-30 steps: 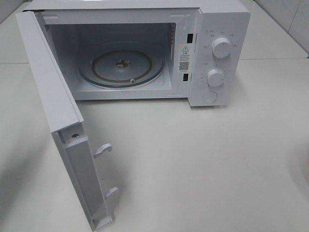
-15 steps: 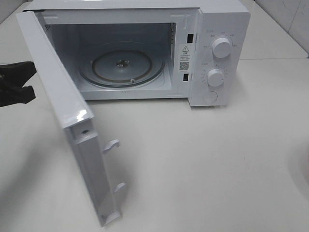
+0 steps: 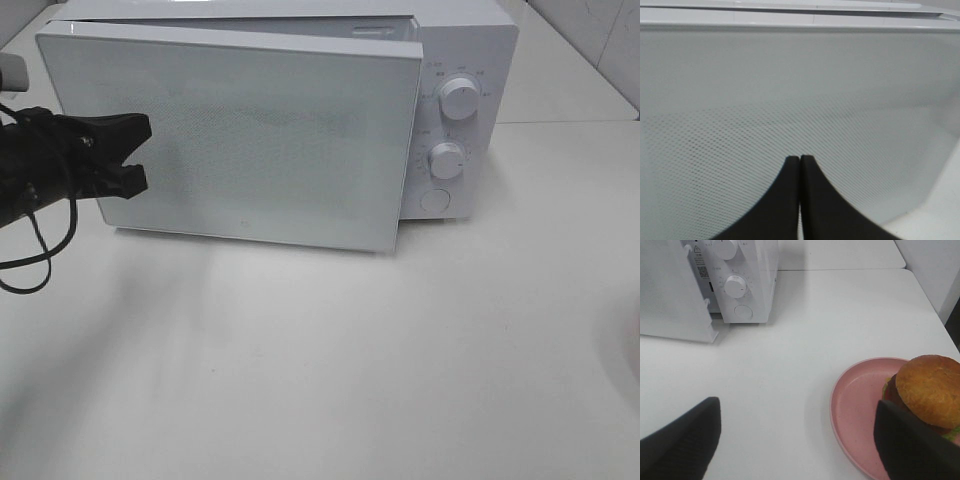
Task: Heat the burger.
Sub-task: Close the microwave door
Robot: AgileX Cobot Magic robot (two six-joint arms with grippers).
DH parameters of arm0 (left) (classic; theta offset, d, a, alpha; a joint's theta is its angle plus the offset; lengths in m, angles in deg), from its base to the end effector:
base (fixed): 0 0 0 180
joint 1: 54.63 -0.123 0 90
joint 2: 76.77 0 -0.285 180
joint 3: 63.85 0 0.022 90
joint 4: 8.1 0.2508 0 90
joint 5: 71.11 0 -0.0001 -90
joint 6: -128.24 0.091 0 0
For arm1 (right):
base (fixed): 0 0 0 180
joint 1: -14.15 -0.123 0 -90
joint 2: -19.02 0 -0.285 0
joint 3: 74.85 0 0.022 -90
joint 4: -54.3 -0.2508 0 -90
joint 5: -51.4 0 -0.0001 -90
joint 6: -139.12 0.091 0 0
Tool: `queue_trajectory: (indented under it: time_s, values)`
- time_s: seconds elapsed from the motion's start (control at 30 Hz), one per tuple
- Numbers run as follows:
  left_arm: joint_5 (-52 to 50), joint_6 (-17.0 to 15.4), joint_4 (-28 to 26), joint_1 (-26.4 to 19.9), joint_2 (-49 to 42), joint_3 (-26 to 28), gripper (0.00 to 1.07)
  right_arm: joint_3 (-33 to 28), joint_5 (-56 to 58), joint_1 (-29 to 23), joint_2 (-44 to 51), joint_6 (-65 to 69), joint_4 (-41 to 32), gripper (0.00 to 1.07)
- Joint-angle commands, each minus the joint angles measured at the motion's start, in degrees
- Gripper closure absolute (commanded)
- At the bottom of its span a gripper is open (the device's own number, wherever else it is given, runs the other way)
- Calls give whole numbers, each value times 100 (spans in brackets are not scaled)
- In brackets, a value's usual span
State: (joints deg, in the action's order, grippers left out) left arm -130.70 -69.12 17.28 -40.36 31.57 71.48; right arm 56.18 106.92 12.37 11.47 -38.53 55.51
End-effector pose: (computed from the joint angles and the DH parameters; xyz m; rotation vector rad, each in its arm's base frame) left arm 0.2894 -0.1083 0.1711 0.4394 1.6408 -0.5541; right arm -0.0011 -0.0016 0.2829 0.0095 1.9553 0.0226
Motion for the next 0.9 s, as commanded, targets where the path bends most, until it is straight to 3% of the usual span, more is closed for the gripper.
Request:
queue_trajectory:
  time_s: [0.03, 0.33, 0.9]
  values:
    - [-57, -34, -92, 149, 80, 160, 107, -17, -57, 40, 172, -46, 17, 33]
    - [80, -23, -647, 796, 481, 722, 107, -17, -57, 40, 172, -46, 17, 33]
    - [859, -17, -871, 1518, 980, 1994, 107, -17, -57, 40, 172, -46, 17, 33]
